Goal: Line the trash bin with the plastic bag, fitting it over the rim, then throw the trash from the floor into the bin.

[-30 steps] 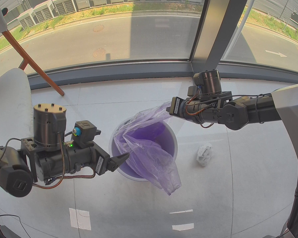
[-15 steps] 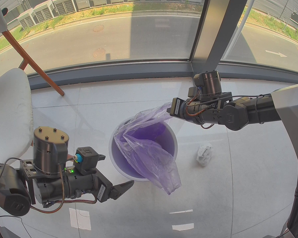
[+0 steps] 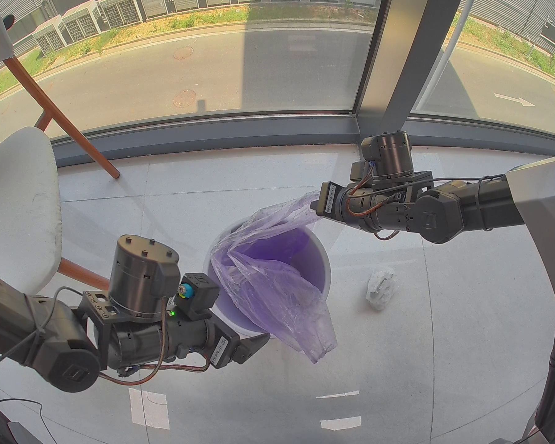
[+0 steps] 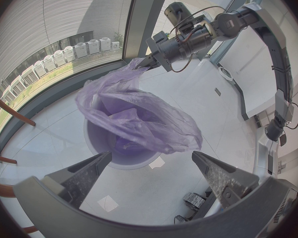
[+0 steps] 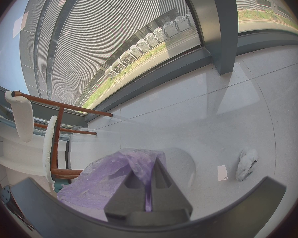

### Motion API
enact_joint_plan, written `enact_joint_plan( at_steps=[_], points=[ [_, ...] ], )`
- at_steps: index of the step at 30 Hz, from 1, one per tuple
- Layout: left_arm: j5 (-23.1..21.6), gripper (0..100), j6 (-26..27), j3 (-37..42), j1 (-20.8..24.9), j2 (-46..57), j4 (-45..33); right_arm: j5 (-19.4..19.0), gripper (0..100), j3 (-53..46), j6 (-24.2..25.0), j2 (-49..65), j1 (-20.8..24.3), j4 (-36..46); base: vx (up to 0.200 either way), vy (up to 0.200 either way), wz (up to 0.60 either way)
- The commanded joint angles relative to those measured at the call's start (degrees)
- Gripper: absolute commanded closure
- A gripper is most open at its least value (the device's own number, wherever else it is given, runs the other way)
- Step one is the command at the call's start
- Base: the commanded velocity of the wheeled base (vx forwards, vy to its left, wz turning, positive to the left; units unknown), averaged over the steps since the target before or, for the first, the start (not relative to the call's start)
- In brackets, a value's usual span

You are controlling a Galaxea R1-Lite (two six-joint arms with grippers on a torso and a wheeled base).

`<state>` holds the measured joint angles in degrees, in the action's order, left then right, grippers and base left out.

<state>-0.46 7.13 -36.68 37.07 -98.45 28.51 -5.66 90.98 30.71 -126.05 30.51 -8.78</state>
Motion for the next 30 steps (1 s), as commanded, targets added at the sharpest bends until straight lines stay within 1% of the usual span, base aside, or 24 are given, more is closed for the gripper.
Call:
enact_joint_plan(
  at_steps=[1,7,11,17,22,23,30],
  points=[
    [0.38,0,-0.1,-2.25,-0.16,-4.12,0.05,0.03,100,-0.01,-0.03,0.46,0.16,-0.01,0.0,0.0,0.0],
    [0.9,0,-0.1,-2.96,-0.42,-5.35,0.14,-0.06,100,0.43,-0.12,0.54,0.07,-0.01,0.0,0.0,0.0],
    [1.78,0,-0.19,-7.09,-1.74,-8.34,-0.04,-0.06,100,-0.01,-0.21,0.81,0.25,-0.01,0.0,0.0,0.0],
    [3.63,0,-4.32,-10.96,-0.77,-10.71,-0.39,-0.06,100,-0.1,-0.21,0.98,0.16,-0.01,0.0,0.0,0.0],
    [4.07,0,-5.64,-11.13,-0.16,-11.76,-0.3,-0.06,100,-0.1,-0.21,1.16,-0.02,-0.01,0.0,0.0,0.0],
    [4.07,100,-5.64,-11.13,-0.16,-11.76,-0.3,0.03,100,-0.1,-0.21,1.16,-0.02,-0.01,0.0,0.0,0.0],
    [4.07,100,-5.64,-11.57,-0.16,-11.94,-0.21,-0.06,100,-0.19,-0.12,1.77,-0.02,-0.01,0.0,0.0,0.0]
  ],
)
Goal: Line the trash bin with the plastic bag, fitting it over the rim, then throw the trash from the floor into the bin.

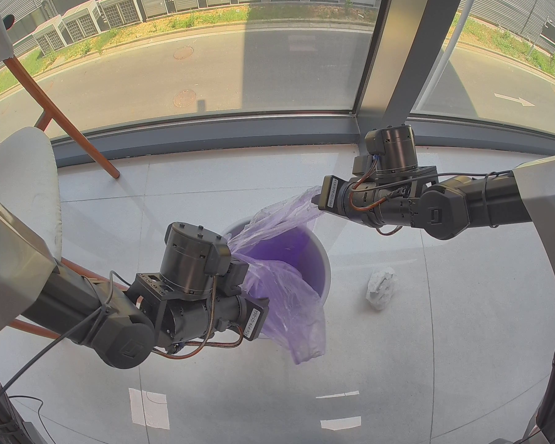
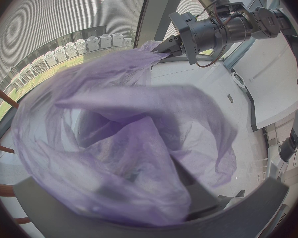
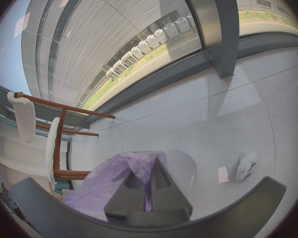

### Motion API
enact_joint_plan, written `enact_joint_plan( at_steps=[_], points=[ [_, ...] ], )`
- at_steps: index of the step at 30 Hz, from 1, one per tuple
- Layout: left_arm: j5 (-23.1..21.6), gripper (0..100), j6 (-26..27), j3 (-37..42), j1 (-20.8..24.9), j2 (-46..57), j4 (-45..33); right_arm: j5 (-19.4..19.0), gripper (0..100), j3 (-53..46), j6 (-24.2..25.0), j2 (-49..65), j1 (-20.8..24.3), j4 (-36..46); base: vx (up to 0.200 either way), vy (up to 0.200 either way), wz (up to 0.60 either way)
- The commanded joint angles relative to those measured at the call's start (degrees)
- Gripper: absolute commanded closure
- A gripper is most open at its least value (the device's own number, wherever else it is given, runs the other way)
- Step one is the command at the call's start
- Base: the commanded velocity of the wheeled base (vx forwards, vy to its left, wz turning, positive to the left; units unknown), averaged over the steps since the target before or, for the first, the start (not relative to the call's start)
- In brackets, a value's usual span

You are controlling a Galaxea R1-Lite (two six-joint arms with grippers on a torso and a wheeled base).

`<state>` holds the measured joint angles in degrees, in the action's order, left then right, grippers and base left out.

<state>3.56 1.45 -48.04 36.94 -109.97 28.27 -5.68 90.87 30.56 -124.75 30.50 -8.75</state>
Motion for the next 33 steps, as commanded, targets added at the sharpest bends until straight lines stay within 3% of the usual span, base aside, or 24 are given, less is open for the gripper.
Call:
enact_joint_plan(
  at_steps=[1,13,18,33],
  points=[
    [0.04,100,0.04,-0.21,-0.2,-0.42,0.03,-0.03,100,-0.17,-0.06,0.64,0.0,-0.04,0.0,0.0,0.0],
    [0.13,100,0.04,4.71,-1.96,3.8,-0.23,-1.61,100,-3.24,-1.38,2.84,-3.43,0.05,0.0,0.0,0.0],
    [0.22,100,0.4,7.09,-5.21,6.17,-0.32,-5.13,100,-4.3,-2.52,4.07,-6.42,0.05,0.0,0.0,0.0],
    [1.27,100,2.94,10.87,-13.12,10.92,-1.46,-16.91,100,-10.01,-16.94,5.22,-13.98,-0.3,0.0,0.0,0.0]
  ],
)
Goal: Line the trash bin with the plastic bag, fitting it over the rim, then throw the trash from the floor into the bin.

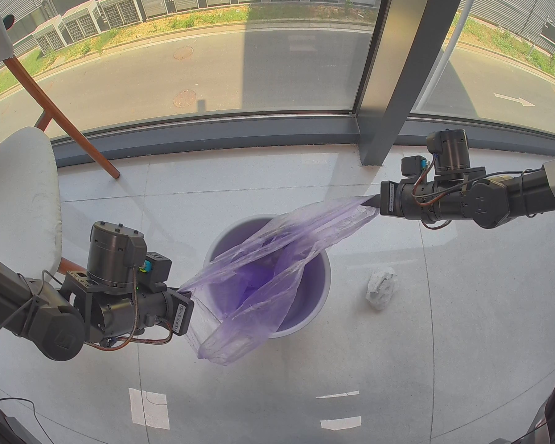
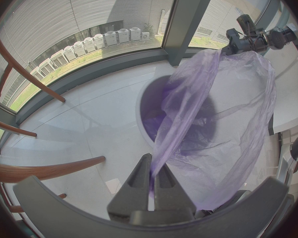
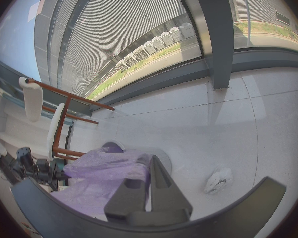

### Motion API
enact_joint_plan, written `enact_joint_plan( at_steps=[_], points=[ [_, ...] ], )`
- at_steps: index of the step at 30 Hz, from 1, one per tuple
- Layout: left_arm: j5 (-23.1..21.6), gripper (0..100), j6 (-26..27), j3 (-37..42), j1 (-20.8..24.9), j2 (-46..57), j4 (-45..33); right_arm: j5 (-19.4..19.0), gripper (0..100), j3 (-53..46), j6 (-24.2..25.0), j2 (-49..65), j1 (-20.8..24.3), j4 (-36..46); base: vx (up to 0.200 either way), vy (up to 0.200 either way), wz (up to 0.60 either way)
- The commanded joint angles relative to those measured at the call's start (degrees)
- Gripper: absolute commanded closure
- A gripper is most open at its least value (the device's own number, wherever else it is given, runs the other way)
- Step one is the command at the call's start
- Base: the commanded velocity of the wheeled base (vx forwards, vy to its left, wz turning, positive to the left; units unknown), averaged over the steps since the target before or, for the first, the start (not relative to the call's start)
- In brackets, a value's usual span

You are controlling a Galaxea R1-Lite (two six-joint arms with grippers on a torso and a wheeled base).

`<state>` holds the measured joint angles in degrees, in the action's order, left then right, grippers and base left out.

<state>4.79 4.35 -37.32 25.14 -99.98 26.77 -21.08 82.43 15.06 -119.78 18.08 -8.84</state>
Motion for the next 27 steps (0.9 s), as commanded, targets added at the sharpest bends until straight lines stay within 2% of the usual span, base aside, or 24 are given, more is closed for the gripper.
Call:
enact_joint_plan(
  at_steps=[1,4,6,8,10,14,15,19,23,24,25,27],
  points=[
    [0.04,100,0.04,0.23,-1.32,1.01,0.04,-2.57,100,-2.19,-2.22,0.25,-1.91,-0.92,0.0,0.0,0.0],
    [-0.04,100,0.13,0.4,-0.79,1.71,-0.05,-6.87,100,-5.7,-4.24,0.08,-2.35,-7.33,0.0,0.0,0.0],
    [-0.13,100,0.04,0.31,0.7,1.63,0.04,-11.27,100,-10.98,-5.91,0.17,-2.08,-16.12,0.0,0.0,0.0],
    [-0.04,100,0.04,0.05,2.11,1.27,0.12,-14.08,100,-15.37,-6.53,0.43,-1.82,-22.19,0.0,0.0,0.0],
    [-0.04,100,0.04,-0.04,2.28,1.19,0.3,-14.52,100,-18.71,-6.62,0.61,-0.94,-26.58,0.0,0.0,0.0],
    [-0.04,100,0.04,0.05,2.37,1.19,0.39,-14.52,100,-22.05,-6.62,0.78,-0.41,-29.22,0.0,0.0,0.0],
    [-0.04,100,0.04,0.05,2.28,1.19,0.39,-14.52,0,-22.49,-6.44,0.78,-0.59,-29.75,0.0,0.0,0.0],
    [-0.13,100,0.04,0.05,2.02,1.19,0.48,-14.69,0,-22.23,-4.77,1.48,-1.03,-30.54,0.0,0.0,0.0],
    [-0.13,100,0.04,0.14,2.2,1.19,0.48,-15.22,0,-25.39,10.96,9.39,-0.24,-30.01,0.0,0.0,0.0],
    [-0.13,100,0.04,0.14,2.2,1.19,0.48,-15.31,0,-25.66,12.37,9.92,-0.06,-30.01,0.0,0.0,0.0],
    [-0.13,100,0.04,0.14,2.28,1.19,0.56,-15.57,0,-26.89,18.96,12.56,1.17,-29.92,0.0,0.0,0.0],
    [-0.13,100,0.04,0.14,2.28,1.19,0.56,-15.75,0,-28.64,24.93,15.19,2.22,-29.75,0.0,0.0,0.0]
  ],
)
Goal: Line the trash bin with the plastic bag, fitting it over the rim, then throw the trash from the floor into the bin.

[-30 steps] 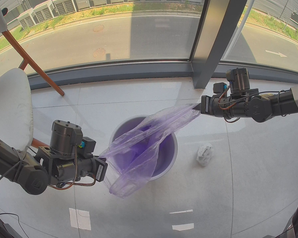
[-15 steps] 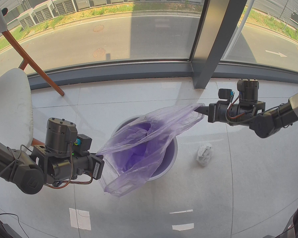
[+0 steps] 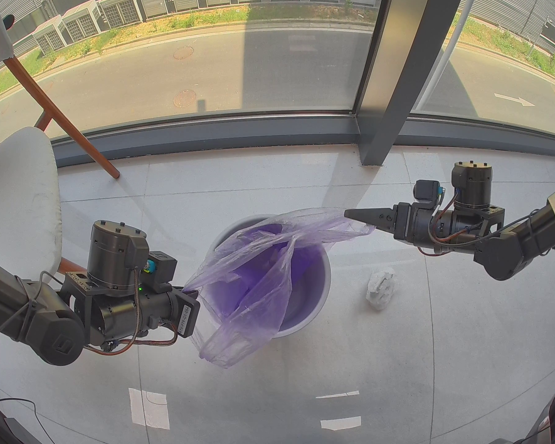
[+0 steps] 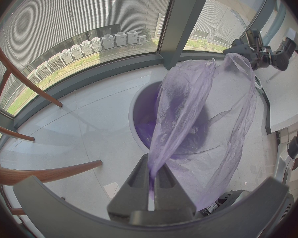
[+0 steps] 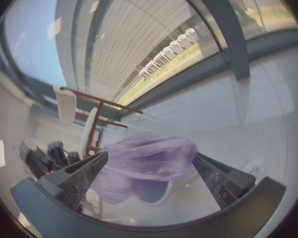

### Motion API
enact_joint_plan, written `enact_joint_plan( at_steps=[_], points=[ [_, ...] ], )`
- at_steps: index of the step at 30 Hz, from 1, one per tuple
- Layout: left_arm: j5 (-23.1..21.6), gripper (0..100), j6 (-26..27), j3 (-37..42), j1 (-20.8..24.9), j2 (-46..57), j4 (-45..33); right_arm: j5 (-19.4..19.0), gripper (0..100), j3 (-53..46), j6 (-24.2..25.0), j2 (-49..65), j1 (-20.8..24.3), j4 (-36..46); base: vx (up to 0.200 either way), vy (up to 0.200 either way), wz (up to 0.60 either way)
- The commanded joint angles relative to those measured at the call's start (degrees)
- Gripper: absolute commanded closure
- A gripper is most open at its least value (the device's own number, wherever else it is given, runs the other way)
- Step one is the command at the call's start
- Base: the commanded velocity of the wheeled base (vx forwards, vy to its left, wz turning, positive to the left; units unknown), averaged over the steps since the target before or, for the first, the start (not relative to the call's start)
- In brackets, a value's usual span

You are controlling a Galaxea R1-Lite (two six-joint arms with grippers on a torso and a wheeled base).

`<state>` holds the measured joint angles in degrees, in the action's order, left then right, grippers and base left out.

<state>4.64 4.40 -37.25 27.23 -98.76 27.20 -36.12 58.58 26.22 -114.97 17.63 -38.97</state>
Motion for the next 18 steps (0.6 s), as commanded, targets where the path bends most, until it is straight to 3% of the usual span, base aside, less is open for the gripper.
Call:
enact_joint_plan(
  at_steps=[1,6,11,18],
  points=[
    [0.01,100,-0.01,0.08,0.19,-0.03,0.14,-0.62,0,-5.49,15.09,11.08,2.85,0.57,0.0,0.0,0.0],
    [-0.07,100,-0.01,0.08,0.19,-0.03,0.14,-0.35,0,-10.41,18.34,17.06,6.28,10.06,0.0,0.0,0.0],
    [-0.16,100,-0.01,0.08,0.19,-0.03,0.4,0.53,0,-12.43,19.48,17.5,10.32,12.43,0.0,0.0,0.0],
    [-0.34,100,-0.01,0.08,0.1,-0.03,0.4,9.67,0,-14.81,22.12,14.6,15.6,11.82,0.0,0.0,0.0]
  ],
)
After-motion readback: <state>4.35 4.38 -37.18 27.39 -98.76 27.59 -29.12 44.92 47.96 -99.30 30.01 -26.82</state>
